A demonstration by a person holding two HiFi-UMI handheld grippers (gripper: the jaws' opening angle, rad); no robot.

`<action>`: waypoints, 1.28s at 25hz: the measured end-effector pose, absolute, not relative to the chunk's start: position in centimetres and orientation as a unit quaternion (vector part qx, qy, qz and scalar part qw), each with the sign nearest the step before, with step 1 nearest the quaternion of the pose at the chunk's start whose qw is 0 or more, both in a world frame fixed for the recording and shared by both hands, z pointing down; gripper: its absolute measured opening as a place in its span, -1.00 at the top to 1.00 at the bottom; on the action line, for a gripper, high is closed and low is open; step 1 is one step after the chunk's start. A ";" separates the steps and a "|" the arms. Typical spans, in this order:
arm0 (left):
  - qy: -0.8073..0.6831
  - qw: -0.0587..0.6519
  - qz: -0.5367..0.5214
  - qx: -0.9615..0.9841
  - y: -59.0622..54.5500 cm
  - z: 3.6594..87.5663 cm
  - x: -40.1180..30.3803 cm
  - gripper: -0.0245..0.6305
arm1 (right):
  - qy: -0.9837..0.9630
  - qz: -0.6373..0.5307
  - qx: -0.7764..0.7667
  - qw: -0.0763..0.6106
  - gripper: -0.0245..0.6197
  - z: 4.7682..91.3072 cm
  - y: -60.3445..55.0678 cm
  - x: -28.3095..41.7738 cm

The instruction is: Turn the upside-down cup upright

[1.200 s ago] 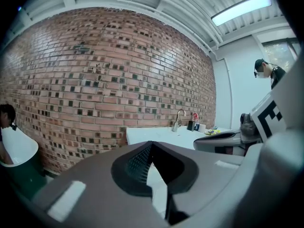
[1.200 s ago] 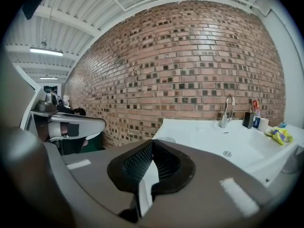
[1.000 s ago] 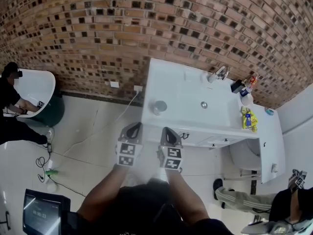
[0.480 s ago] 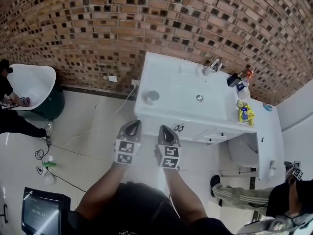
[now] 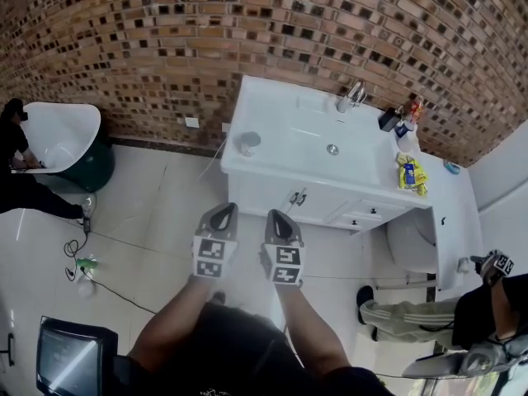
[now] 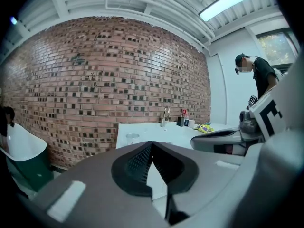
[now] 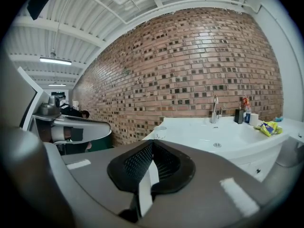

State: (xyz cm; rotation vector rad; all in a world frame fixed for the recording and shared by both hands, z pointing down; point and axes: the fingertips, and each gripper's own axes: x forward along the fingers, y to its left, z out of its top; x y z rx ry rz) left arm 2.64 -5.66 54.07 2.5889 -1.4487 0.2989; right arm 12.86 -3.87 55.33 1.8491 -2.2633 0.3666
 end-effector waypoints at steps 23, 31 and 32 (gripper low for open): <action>-0.497 0.080 0.108 0.857 3.9 53.1 0.1 0.94 | -0.771 0.101 0.623 0.084 0.88 54.5 5.4 11.3; -0.502 0.098 0.090 0.855 2.7 52.9 -2.1 0.94 | -0.766 0.082 0.634 0.070 0.88 51.9 5.4 9.6; -0.502 0.099 0.089 0.855 2.6 52.9 -2.4 0.94 | -0.767 0.080 0.633 0.074 0.88 52.0 5.2 9.3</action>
